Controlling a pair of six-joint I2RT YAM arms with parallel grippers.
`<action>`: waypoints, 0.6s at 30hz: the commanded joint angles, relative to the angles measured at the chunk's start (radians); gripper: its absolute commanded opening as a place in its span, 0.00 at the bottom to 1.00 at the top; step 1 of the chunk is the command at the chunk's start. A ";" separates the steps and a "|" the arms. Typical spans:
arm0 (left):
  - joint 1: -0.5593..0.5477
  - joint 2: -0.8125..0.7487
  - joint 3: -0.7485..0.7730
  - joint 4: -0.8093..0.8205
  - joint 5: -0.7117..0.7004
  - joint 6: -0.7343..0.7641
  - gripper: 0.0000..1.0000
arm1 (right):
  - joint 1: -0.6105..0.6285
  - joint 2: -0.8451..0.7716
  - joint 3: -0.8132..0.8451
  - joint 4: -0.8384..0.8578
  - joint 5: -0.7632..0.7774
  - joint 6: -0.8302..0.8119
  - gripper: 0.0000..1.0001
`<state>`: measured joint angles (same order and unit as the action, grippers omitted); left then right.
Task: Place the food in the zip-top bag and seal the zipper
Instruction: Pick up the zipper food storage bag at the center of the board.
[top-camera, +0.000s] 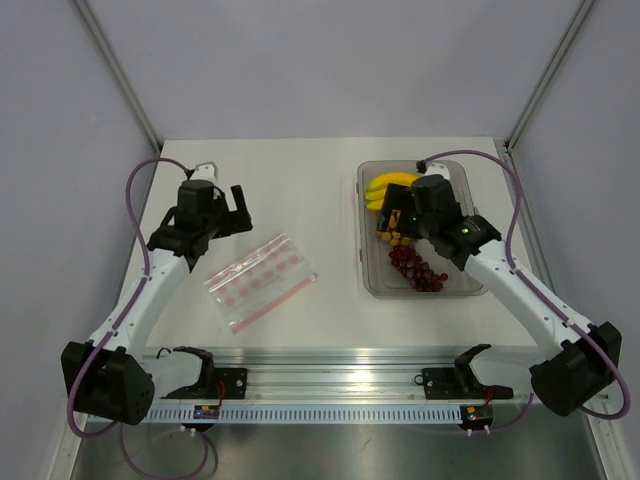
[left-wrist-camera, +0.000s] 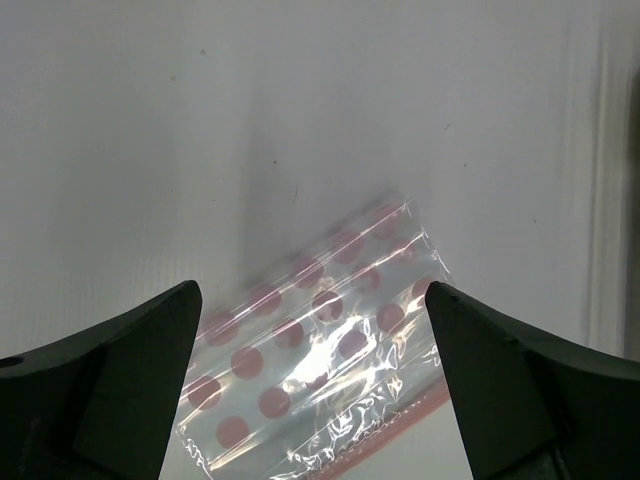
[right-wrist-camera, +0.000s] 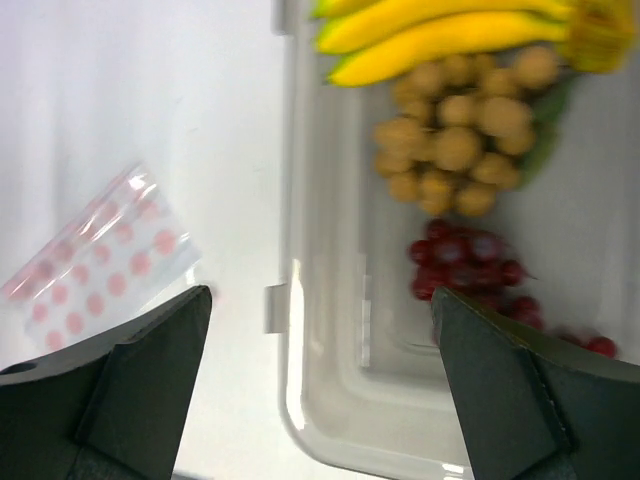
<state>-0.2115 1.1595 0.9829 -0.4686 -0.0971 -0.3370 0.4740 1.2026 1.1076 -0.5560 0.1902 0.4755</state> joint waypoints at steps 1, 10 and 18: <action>-0.005 -0.055 -0.016 0.058 -0.081 -0.008 0.99 | 0.145 0.086 0.099 0.082 -0.014 0.021 0.99; -0.005 -0.055 0.036 -0.051 -0.144 -0.016 0.99 | 0.440 0.337 0.158 0.191 -0.035 0.123 0.89; -0.005 -0.081 0.031 -0.062 -0.096 0.016 0.99 | 0.489 0.558 0.136 0.260 -0.092 0.310 0.78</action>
<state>-0.2115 1.1130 0.9760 -0.5457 -0.1993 -0.3408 0.9627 1.7317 1.2369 -0.3626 0.1104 0.6804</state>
